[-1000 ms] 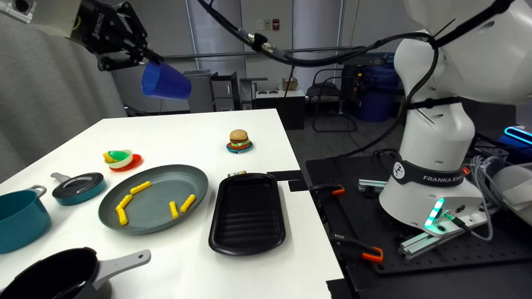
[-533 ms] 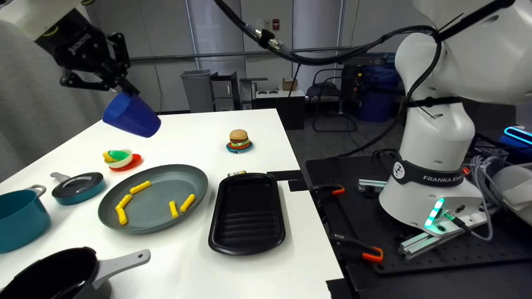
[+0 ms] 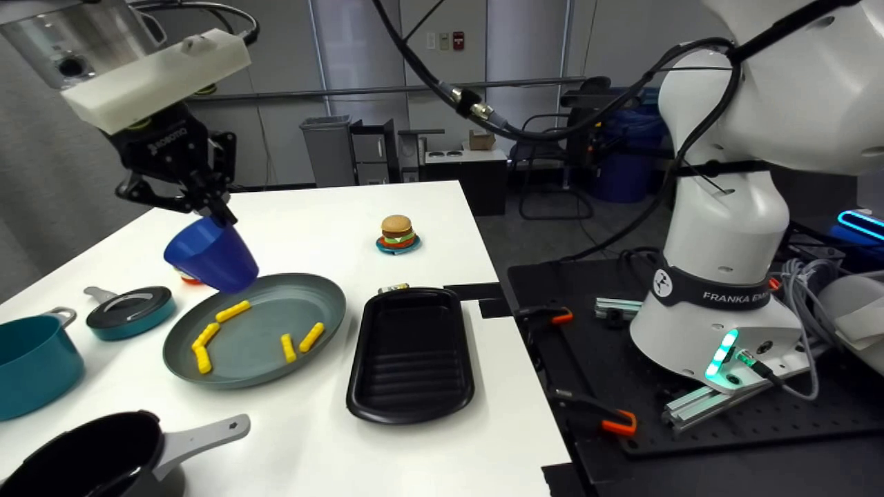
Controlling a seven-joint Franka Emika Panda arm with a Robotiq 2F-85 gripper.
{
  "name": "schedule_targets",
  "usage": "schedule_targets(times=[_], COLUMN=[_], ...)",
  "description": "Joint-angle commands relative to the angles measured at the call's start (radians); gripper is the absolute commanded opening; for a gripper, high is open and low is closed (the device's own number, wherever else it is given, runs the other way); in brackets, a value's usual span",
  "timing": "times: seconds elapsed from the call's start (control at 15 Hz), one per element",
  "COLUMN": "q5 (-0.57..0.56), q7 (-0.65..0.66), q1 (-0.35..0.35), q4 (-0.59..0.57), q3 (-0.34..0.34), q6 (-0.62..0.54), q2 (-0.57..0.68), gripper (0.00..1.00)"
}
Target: Pour the contents of the blue cup onto the plate
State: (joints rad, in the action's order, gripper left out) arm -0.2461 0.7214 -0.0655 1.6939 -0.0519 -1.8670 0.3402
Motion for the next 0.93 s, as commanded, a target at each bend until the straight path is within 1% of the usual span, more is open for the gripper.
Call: schedule_targets(times=[0.0,0.2,0.4,0.87], q5=[0.050,0.036,0.014,0.009], q7=[-0.019,-0.031,-0.046,-0.113], q1=[0.020,0.031,0.045,0.102], q4=[0.216,0.305,0.359,0.410], q3=[-0.005,-0.017,-0.032,-0.089], q6=[-0.126,-0.197,-0.259,-0.426], q2=[-0.128,-0.167,-0.179,-0.126], gripper=[0.01,0.01,0.01,0.01])
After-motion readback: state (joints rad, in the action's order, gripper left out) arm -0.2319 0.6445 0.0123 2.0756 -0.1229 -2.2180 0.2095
